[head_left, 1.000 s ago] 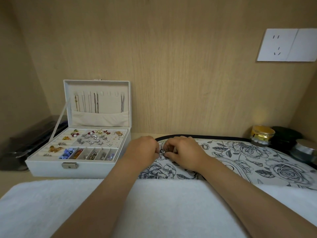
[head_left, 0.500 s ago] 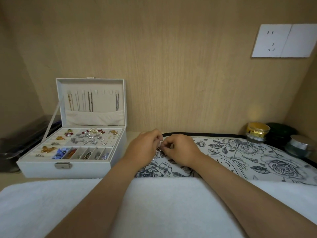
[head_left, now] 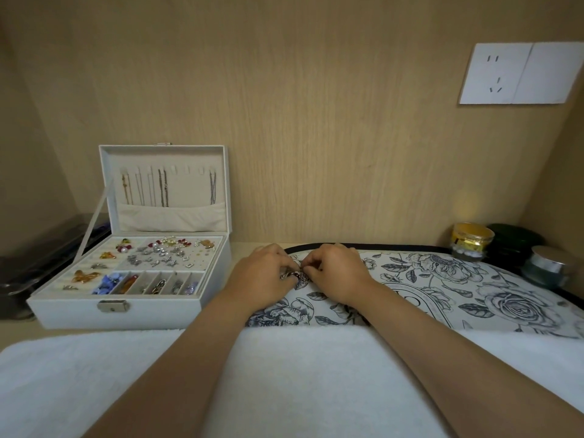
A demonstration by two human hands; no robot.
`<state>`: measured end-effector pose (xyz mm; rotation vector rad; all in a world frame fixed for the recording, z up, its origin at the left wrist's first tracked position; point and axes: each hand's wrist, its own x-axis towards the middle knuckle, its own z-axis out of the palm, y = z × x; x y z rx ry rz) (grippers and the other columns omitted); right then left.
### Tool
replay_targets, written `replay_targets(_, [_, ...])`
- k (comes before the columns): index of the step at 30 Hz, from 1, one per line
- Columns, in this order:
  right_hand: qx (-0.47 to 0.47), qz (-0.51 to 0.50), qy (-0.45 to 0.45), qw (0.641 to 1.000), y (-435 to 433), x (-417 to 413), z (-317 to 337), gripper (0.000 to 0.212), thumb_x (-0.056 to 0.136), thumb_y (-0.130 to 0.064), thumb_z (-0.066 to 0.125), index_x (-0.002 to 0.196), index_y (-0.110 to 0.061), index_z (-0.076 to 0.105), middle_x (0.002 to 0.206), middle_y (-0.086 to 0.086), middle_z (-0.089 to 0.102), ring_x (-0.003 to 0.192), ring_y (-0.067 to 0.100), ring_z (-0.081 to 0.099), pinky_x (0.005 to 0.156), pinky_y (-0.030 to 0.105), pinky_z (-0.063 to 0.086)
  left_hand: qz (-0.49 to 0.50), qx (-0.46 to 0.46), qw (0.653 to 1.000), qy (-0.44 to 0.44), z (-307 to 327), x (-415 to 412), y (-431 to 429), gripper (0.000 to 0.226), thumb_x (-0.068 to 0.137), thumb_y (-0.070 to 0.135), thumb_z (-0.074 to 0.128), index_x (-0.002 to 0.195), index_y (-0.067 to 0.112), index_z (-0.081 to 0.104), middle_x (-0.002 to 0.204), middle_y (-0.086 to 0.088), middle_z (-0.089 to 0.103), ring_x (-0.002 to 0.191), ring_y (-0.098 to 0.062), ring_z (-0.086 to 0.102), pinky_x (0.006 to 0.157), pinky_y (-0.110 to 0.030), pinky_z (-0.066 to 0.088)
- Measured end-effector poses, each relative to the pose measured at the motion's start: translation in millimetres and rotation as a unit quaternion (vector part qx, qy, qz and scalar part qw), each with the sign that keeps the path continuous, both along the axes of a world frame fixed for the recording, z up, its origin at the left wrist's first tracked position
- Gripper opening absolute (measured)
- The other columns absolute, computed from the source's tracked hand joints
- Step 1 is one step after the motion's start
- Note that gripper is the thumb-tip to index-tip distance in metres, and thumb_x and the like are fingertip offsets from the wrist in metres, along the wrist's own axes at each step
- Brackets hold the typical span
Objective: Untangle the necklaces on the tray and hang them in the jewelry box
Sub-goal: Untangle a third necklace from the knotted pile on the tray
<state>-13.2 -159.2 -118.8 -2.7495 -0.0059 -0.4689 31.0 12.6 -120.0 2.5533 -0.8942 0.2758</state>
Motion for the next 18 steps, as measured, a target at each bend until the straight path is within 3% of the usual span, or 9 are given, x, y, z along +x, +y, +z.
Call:
replay_targets(5, [0.021,0.043,0.021,0.999,-6.1,-3.4,0.2,0.023,0.094,-0.029,0.056,0.105,-0.033,0.076,0.105,-0.009,0.069,0.109,0.018,0.055,0.094,0.036,0.042,0.031,-0.124,0.990,0.064,0.0,-3.6,0.5,0.010,0.089,0.028,0.069,0.087,0.030,0.059,0.085,0.014,0.055,0.085,-0.012,0.056,0.075,-0.029,0.044])
replay_targets(8, [0.045,0.057,0.021,0.997,-9.2,-7.7,2.6,0.023,0.090,-0.028,0.060,0.107,-0.028,0.074,0.100,-0.009,0.068,0.103,0.017,0.057,0.093,0.036,0.047,0.064,-0.282,0.946,0.149,5.5,-3.2,1.2,0.010,0.093,0.022,0.065,0.087,0.025,0.058,0.087,0.006,0.065,0.082,-0.012,0.061,0.072,-0.025,0.045])
replay_targets(13, [0.045,0.075,0.033,0.996,-16.9,-8.7,2.3,0.006,0.082,-0.029,0.070,0.083,-0.029,0.077,0.091,-0.019,0.068,0.091,0.006,0.061,0.092,0.039,0.049,0.062,-0.552,0.775,0.302,18.8,-2.3,4.0,0.011,0.099,0.009,0.053,0.087,0.011,0.055,0.090,-0.008,0.072,0.091,-0.023,0.070,0.093,-0.038,0.054])
replay_targets(16, [0.056,0.048,0.022,0.997,-20.1,-5.2,2.1,0.008,0.090,-0.032,0.067,0.083,-0.031,0.071,0.083,-0.018,0.068,0.082,0.005,0.062,0.088,0.034,0.048,0.017,-0.652,0.669,0.356,24.6,-4.3,5.2,0.017,0.102,0.005,0.042,0.086,0.007,0.048,0.086,-0.015,0.068,0.082,-0.030,0.069,0.091,-0.045,0.054])
replay_targets(18, [0.056,0.023,0.010,0.998,-22.4,-3.3,2.1,0.007,0.094,-0.031,0.063,0.089,-0.031,0.069,0.080,-0.016,0.066,0.081,0.009,0.062,0.087,0.035,0.049,0.021,-0.680,0.634,0.368,26.0,-4.9,3.9,0.012,0.104,0.007,0.038,0.094,0.008,0.045,0.083,-0.016,0.066,0.074,-0.030,0.069,0.083,-0.045,0.058])
